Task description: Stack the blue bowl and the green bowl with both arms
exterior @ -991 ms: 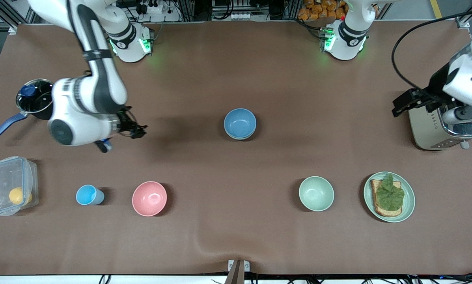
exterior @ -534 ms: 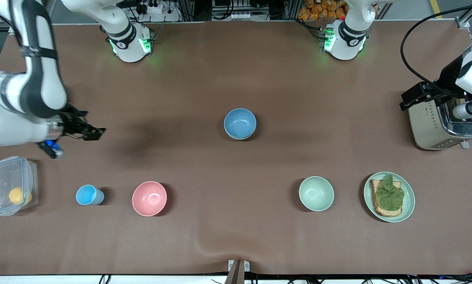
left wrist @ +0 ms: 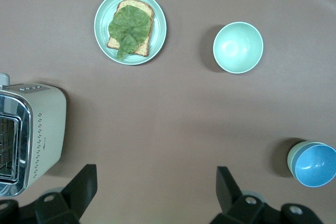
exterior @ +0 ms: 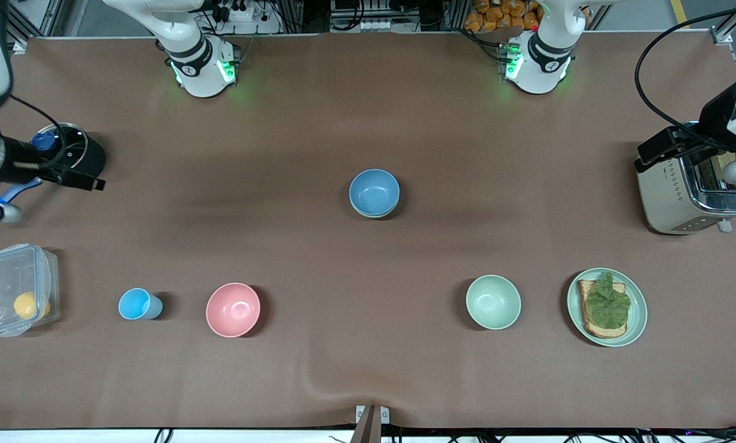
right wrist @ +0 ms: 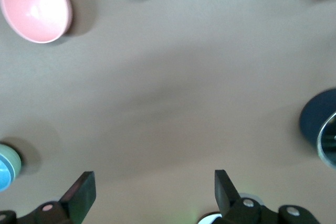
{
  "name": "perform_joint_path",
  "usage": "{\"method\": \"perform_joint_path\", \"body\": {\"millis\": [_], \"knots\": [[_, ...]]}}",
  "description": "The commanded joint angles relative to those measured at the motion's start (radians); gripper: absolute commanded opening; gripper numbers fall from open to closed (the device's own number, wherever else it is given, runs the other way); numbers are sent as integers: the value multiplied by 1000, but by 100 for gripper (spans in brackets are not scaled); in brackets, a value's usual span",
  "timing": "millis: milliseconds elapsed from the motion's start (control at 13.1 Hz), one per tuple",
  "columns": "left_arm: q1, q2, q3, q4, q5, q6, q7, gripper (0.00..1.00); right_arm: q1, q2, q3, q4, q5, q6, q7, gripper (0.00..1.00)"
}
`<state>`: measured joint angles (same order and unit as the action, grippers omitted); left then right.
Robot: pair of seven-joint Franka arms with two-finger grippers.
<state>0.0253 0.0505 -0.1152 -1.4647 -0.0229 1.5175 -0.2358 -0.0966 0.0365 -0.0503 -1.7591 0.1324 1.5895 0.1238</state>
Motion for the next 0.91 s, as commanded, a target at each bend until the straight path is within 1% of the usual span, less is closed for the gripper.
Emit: {"method": "perform_joint_path", "body": {"millis": [0, 152, 305, 381, 839], "knots": [[-7, 2, 3, 21, 20, -23, 18, 100, -44, -91, 101, -14, -50, 12, -30, 100], [-7, -1, 5, 21, 20, -25, 16, 100, -29, -116, 112, 19, -48, 23, -32, 100], [-7, -6, 3, 21, 20, -25, 16, 100, -41, -107, 135, 62, -50, 67, -32, 100], [-7, -14, 2, 21, 18, -26, 18, 100, -29, -98, 130, 82, -53, 76, -32, 100], [-7, -21, 19, 20, 17, -45, 21, 100, 17, -89, 125, 93, -53, 75, -30, 100]]}}
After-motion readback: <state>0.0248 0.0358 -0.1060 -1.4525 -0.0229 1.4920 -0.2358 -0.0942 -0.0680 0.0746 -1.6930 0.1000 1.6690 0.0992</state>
